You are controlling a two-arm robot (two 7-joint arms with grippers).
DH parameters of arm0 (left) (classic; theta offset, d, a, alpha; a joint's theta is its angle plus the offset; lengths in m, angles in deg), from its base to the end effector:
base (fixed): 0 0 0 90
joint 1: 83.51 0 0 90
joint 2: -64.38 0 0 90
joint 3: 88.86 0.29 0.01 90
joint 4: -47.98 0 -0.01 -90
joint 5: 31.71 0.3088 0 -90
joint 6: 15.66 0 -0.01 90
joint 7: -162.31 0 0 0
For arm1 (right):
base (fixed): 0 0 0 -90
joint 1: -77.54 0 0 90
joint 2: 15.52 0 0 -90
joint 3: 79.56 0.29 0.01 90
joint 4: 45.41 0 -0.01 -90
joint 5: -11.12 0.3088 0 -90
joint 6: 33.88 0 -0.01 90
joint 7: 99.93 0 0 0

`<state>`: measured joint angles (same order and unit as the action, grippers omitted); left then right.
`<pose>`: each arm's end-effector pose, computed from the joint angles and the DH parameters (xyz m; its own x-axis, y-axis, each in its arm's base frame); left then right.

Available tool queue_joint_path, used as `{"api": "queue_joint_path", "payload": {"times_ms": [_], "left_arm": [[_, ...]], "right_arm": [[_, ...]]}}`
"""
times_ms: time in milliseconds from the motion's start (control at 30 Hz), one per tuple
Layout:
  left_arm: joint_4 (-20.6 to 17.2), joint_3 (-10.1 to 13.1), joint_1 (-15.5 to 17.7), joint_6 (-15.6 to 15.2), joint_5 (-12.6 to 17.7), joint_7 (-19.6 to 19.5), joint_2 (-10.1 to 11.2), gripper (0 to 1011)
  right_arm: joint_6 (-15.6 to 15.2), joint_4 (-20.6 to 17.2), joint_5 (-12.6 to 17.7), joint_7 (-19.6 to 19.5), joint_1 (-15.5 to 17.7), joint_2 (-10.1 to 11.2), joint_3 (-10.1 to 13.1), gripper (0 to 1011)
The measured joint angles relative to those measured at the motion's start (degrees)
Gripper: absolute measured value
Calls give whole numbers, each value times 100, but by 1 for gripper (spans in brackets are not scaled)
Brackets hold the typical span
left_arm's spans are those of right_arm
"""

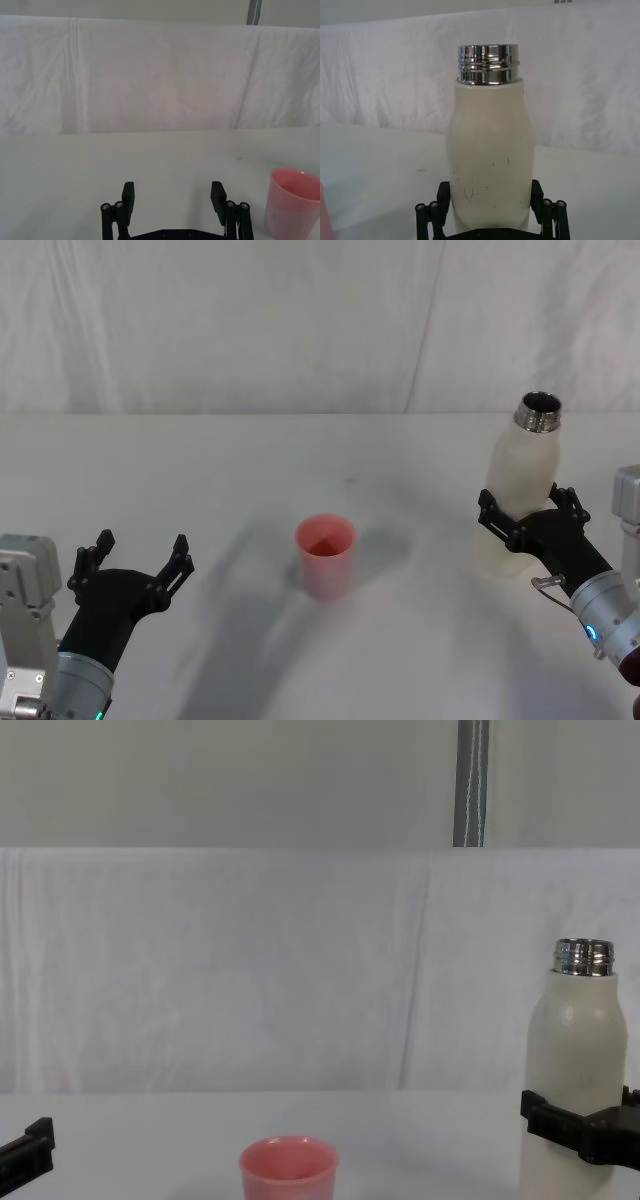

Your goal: Grasp the thermos with one hand and pour water into the cup lid.

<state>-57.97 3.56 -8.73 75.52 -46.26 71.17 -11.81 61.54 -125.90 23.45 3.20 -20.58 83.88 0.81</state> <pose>0.2529 0.0375 -0.2853 0.1246 0.9917 -0.0328 -0.9921 0.1241 -0.0172 0.3654 -0.0043 -0.3072 0.3558 -0.9344 -0.0201 0.9338 0.3545 0.0497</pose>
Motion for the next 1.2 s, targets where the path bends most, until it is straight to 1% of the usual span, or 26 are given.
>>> {"api": "queue_joint_path", "payload": {"times_ms": [367, 1200], "left_arm": [[0, 0, 0, 0, 0, 0, 0, 1001], [0, 0, 0, 0, 0, 0, 0, 1001]], "right_arm": [[-37, -139, -2, -72, 92, 9, 34, 1000], [-114, -429, 44, -59, 333, 81, 70, 1000]]}}
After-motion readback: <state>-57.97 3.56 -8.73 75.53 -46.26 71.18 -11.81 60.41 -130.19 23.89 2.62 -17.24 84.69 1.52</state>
